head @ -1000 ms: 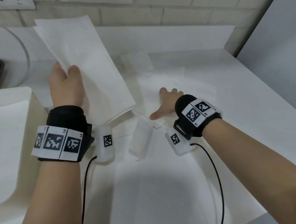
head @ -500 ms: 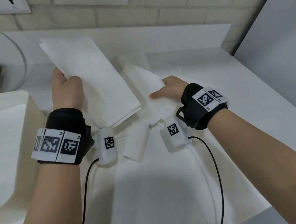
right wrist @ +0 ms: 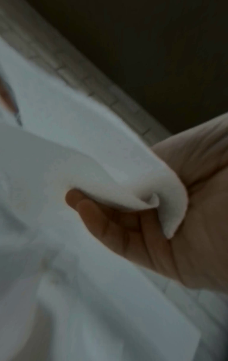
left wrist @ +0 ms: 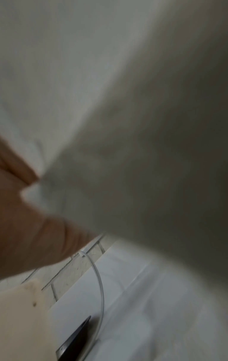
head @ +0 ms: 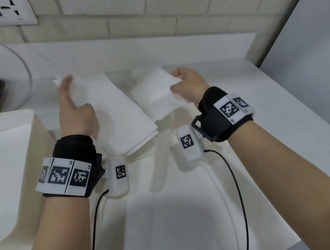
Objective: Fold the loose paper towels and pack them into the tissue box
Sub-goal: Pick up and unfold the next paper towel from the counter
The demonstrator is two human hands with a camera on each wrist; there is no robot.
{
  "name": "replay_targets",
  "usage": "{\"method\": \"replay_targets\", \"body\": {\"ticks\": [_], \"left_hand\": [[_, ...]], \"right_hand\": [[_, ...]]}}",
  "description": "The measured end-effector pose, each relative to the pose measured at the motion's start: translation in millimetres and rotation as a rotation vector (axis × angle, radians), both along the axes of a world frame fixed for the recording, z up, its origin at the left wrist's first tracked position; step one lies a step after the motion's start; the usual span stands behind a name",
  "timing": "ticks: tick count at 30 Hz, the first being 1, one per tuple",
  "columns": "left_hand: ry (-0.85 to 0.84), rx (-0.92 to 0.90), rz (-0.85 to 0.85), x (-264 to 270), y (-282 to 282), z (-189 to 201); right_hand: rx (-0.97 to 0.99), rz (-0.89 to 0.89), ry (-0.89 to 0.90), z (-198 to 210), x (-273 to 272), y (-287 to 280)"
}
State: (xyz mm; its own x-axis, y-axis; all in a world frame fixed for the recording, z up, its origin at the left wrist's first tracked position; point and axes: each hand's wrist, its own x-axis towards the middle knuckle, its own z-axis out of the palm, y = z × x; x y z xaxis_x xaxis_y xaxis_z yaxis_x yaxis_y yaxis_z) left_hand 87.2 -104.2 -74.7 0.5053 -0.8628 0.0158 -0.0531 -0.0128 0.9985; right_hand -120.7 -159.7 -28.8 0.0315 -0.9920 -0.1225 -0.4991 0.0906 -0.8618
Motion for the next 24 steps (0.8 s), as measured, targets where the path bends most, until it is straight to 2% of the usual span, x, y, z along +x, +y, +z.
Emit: {"method": "replay_targets", "body": {"ticks": [2, 6, 10, 14, 18, 24], "left_hand": [[-0.009, 0.056, -0.041, -5, 1, 1], [0.006, 0.109, -0.142, -18, 3, 3], [0.028, 0.1, -0.208, -23, 5, 9], [0.118, 0.092, -0.22, -26, 8, 19], [0.247, 0.023, -0.155, -34, 11, 32], [0.298, -0.019, -0.111, -48, 9, 30]], "right_hand": [[-0.23, 0.001, -0.071, 15, 3, 3], [-0.406, 0.08, -0.335, 36, 10, 21], [-0.385, 0.071, -0.481, 41, 10, 32], [-0.279, 0.155, -0.661, 45, 5, 37], [-0.203, 0.166, -0.507, 27, 9, 41], [-0.158, 0.188, -0.214, 8, 10, 48]]}}
